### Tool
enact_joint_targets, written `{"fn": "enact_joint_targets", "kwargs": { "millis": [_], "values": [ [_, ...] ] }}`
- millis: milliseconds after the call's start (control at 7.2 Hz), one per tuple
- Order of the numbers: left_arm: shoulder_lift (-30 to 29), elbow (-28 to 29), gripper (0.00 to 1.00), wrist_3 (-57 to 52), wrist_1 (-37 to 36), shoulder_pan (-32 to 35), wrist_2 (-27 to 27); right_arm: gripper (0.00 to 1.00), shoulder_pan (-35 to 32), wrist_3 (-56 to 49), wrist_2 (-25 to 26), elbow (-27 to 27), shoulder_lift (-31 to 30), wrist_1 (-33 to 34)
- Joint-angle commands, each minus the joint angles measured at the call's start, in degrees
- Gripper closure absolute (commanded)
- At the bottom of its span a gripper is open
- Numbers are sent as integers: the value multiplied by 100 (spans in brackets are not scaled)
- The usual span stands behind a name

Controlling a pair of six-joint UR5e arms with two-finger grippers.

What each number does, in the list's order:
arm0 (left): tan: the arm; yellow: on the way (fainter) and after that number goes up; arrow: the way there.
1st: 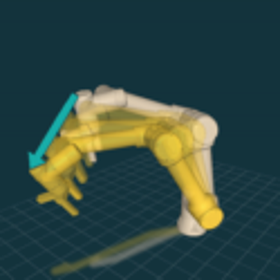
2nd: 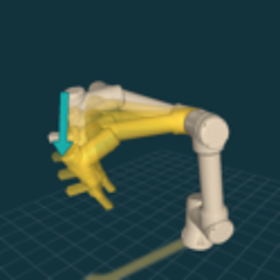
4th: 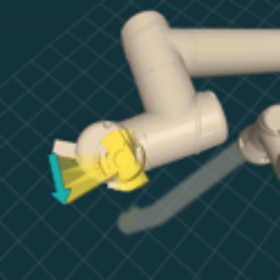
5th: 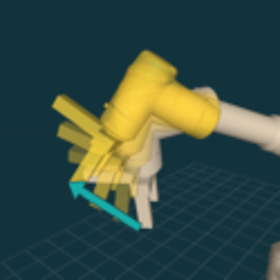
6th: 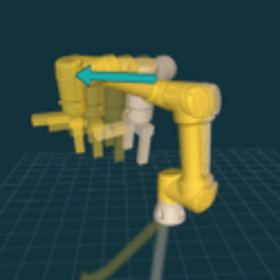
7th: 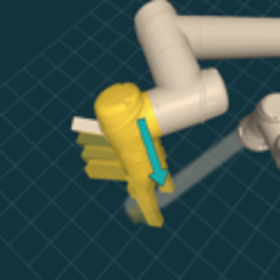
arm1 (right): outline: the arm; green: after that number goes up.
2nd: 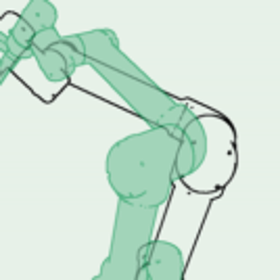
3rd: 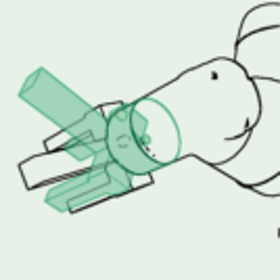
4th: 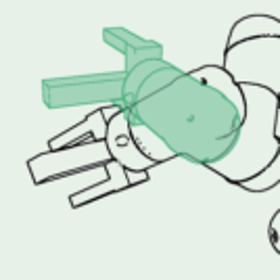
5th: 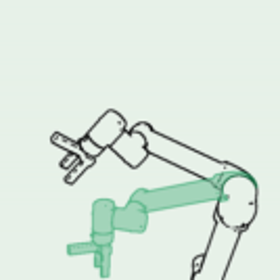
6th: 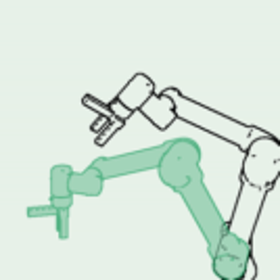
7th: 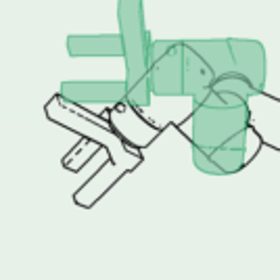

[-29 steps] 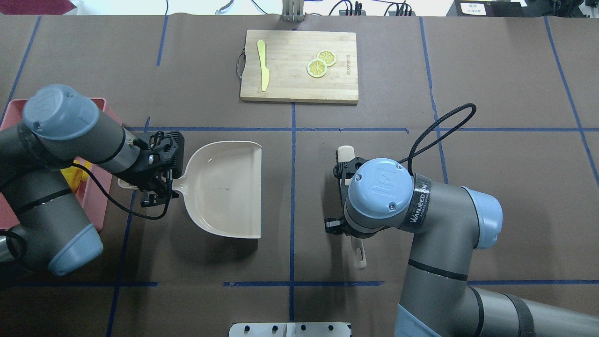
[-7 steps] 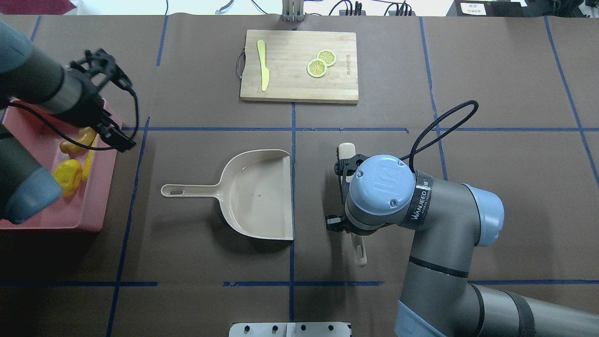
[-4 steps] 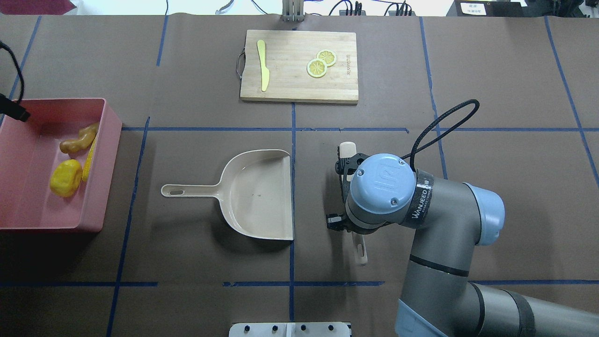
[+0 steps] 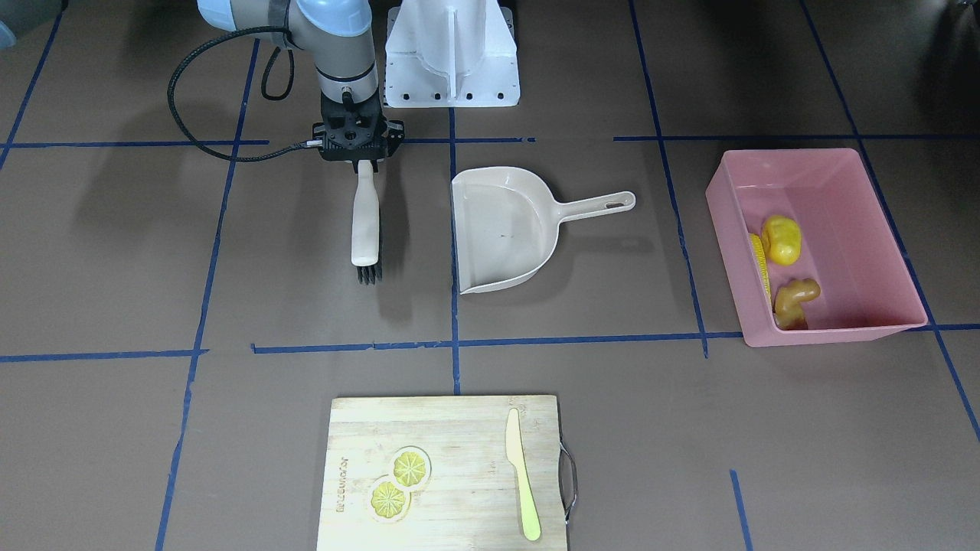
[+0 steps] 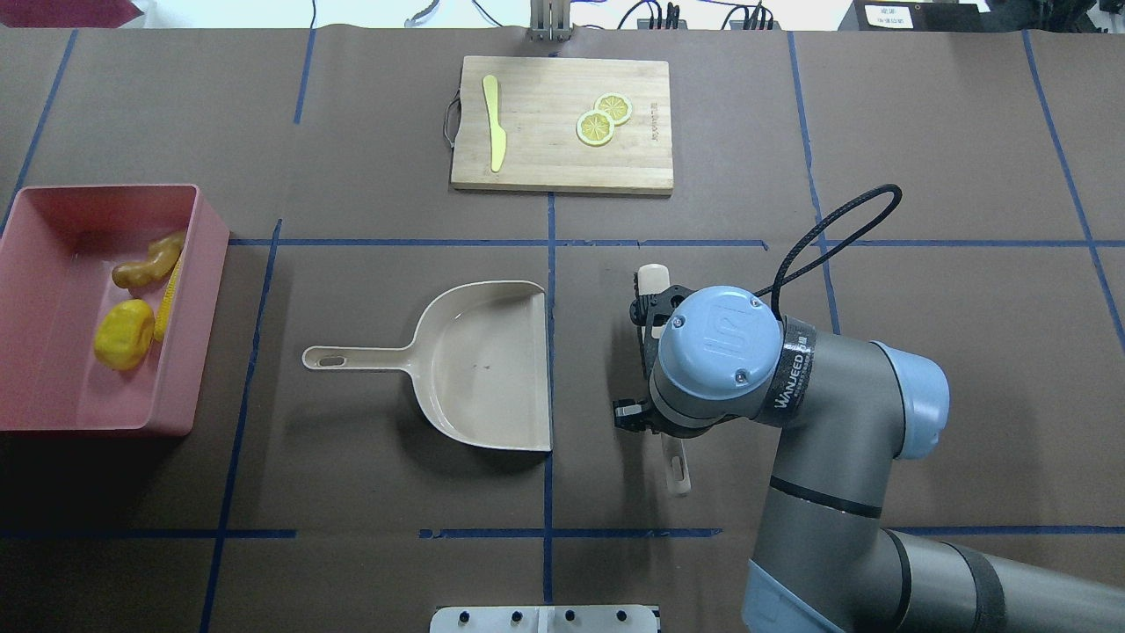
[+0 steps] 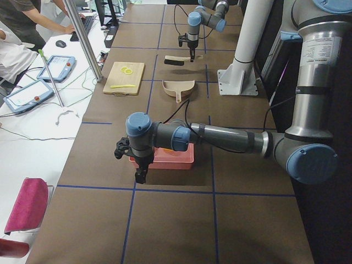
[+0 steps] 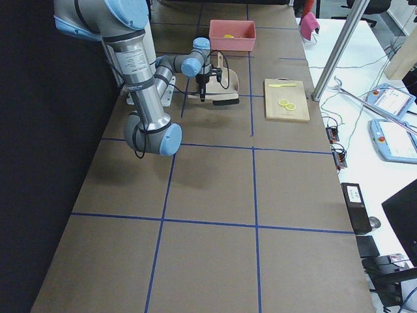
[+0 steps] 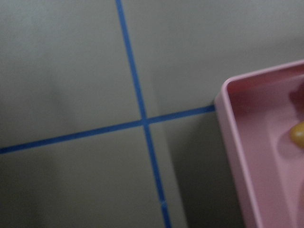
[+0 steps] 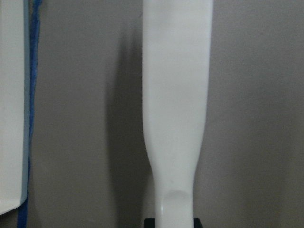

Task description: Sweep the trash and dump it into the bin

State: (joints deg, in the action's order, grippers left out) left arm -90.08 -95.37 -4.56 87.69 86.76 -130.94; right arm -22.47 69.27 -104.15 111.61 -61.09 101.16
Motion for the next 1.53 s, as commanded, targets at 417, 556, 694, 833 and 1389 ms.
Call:
{"fn": "enact_joint_targets", "kwargs": {
  "millis": [417,556,694,833,1389],
  "values": [
    [562,53,0,-124,-209,165,-371,100,-195,-71,-61,89,10,0],
    [545,-25,0,-89,-226,174,-362,100,-405,-97,-236,124,-8,0],
    [518,44,0,-80,-218,174,-362,100,-625,-315,-420,237,-112,9],
    [527,18,0,-89,-218,174,-380,100,-844,-526,-500,430,-409,9],
    [553,-78,0,-98,-209,174,-493,100,-2275,-1727,-1439,635,-2522,-1170]
  ]
}}
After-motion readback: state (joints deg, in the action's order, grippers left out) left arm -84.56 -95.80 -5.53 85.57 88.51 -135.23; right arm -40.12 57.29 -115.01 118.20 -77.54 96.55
